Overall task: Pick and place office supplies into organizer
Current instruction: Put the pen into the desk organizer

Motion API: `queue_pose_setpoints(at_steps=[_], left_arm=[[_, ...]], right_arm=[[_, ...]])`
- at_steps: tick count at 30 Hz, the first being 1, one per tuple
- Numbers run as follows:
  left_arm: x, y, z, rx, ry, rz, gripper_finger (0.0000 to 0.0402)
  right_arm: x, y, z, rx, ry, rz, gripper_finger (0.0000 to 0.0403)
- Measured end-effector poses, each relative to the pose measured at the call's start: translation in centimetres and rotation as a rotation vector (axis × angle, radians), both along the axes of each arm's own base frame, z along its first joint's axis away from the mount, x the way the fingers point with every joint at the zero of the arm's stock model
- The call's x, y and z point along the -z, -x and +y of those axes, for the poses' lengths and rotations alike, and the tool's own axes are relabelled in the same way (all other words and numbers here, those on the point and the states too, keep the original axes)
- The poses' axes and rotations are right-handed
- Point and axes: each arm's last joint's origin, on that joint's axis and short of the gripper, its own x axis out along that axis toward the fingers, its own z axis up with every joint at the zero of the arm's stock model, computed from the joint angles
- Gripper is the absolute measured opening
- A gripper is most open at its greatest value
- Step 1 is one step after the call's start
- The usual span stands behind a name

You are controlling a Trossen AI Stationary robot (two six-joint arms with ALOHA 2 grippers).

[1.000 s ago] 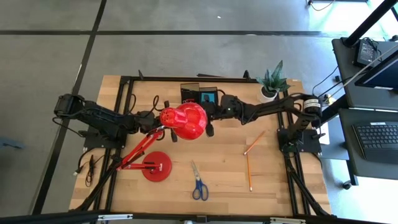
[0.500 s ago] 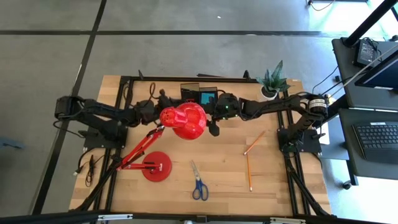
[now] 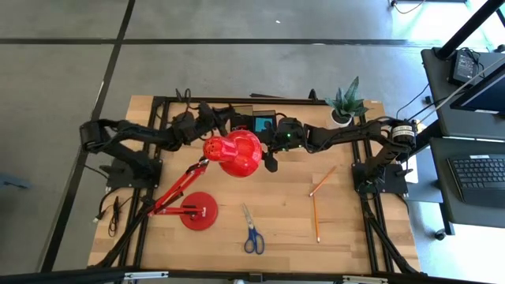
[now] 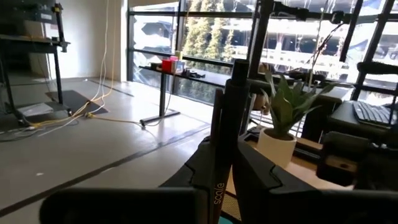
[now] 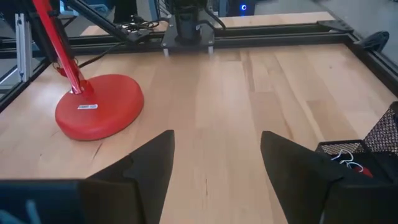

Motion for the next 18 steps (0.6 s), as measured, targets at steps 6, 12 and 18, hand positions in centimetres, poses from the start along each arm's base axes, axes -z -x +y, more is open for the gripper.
queue_pose_setpoints(at_steps=[6, 12, 18], left_arm=[[1.1, -2.4, 2.0, -0.060, -0.023, 0.061, 0.0037], [1.7, -4.8, 3.6, -0.134, -0.074, 0.124, 0.0034], [3.1, -6.1, 4.2, -0.131, -0.061, 0.184, 0.0035]], right_arm=[[0.0, 0.0, 0.0, 0.000, -0.001, 0.001, 0.0242], [0.2, 0.1, 0.0, 0.009, -0.030, 0.027, 0.0242], [0.6, 0.3, 0.1, 0.009, -0.039, 0.073, 0.0242]])
